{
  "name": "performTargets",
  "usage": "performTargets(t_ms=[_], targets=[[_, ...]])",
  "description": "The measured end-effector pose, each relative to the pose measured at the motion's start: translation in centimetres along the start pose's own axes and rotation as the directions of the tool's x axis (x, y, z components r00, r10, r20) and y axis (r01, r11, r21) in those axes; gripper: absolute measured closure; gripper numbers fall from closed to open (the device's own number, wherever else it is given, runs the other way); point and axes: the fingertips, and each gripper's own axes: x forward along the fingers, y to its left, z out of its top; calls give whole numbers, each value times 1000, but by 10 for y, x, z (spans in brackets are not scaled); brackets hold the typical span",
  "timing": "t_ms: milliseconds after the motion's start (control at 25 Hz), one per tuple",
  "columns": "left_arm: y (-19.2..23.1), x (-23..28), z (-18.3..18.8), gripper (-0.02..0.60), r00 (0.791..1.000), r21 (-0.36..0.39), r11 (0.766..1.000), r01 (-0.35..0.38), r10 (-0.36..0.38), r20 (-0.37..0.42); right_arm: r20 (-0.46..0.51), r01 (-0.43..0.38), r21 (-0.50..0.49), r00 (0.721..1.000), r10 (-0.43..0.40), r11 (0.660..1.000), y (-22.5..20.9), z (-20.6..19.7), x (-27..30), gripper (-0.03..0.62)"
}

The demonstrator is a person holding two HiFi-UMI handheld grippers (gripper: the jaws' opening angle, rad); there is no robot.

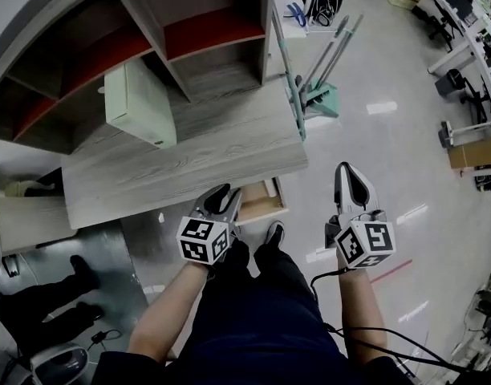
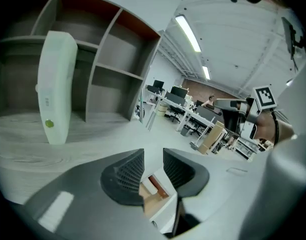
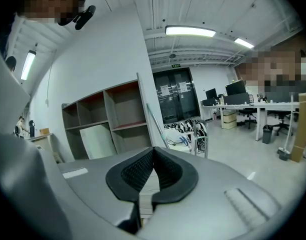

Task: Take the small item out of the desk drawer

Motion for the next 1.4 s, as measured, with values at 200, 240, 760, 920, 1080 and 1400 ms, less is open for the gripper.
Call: performTargets(t_ms=[200, 240, 760, 920, 1080, 1400], targets=[[-18, 33, -45, 460, 987, 12, 995, 99, -97, -131, -8, 59, 7, 998, -59, 998, -10, -6, -10, 588], [-21, 40, -53, 460, 981, 23, 993, 116, -111, -157, -9, 72, 10, 997, -72, 997, -13, -7, -12, 588], [-23, 103, -146, 459, 939, -246, 967, 69, -146, -312, -90, 165, 53, 983, -160, 985, -45, -43, -28, 588], [-21, 119, -170, 457, 927, -271, 961, 52, -147, -344, -109, 172, 58, 980, -165, 983, -48, -50, -25, 588], [-20, 133, -183, 453, 915, -292, 956, 17, -133, -382, -131, 184, 63, 976, -175, 981, -51, -57, -29, 588], [-9, 165, -208, 402, 890, -365, 927, -91, -89, -447, -164, 228, 70, 963, -215, 971, -69, -64, -42, 588]])
